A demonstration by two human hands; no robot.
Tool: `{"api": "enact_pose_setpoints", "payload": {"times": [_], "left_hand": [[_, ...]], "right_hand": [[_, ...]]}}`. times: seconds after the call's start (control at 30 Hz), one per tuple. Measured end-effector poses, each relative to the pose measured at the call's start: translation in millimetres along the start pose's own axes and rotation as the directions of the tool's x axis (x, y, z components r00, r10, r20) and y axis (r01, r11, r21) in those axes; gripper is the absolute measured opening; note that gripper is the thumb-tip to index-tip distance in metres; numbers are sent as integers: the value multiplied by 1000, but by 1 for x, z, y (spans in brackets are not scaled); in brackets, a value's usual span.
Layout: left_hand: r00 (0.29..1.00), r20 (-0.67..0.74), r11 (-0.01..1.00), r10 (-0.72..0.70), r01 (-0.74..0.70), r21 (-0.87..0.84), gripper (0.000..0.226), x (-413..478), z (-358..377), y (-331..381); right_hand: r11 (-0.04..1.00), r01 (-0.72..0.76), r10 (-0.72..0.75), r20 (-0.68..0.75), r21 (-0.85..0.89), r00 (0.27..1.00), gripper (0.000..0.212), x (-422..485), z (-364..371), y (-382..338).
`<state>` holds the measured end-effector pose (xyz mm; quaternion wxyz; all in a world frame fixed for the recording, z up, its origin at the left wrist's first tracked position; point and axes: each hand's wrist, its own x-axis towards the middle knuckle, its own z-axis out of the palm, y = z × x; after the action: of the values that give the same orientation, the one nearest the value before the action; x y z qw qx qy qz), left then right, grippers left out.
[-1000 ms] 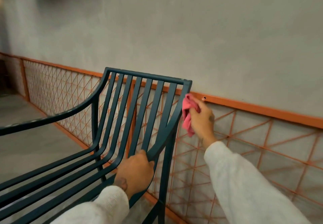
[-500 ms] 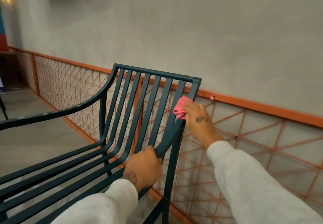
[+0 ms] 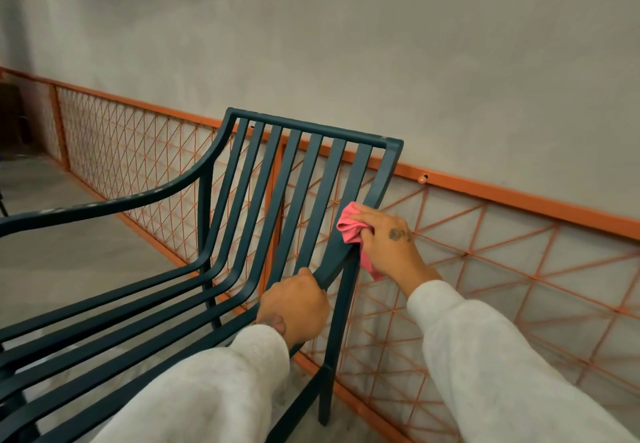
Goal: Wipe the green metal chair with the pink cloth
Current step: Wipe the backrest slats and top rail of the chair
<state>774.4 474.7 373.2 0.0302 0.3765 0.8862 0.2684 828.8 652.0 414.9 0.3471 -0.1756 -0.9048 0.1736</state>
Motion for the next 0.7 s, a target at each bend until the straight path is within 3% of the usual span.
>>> {"api": "enact_pose_setpoints", "payload": {"times": [0.33,0.47,0.57,0.7], "left_hand": [[996,71,999,49,-50,5,21,0,-5,1],[986,156,987,65,-41,-154,21,1,-24,-6],[985,165,987,49,-22,-161,25,-2,-46,-16],[960,198,973,199,-170,-154,14,-9,-84,-25]], "right_hand": [[999,-33,33,96,-4,995,41,-71,18,-44],[998,-53,56,91,-33,994,41,-72,6,-60],[997,-56,59,66,-49,996,42,-70,-7,-69],[989,-132,137,74,-64,988,40,-62,-31,-91]]}}
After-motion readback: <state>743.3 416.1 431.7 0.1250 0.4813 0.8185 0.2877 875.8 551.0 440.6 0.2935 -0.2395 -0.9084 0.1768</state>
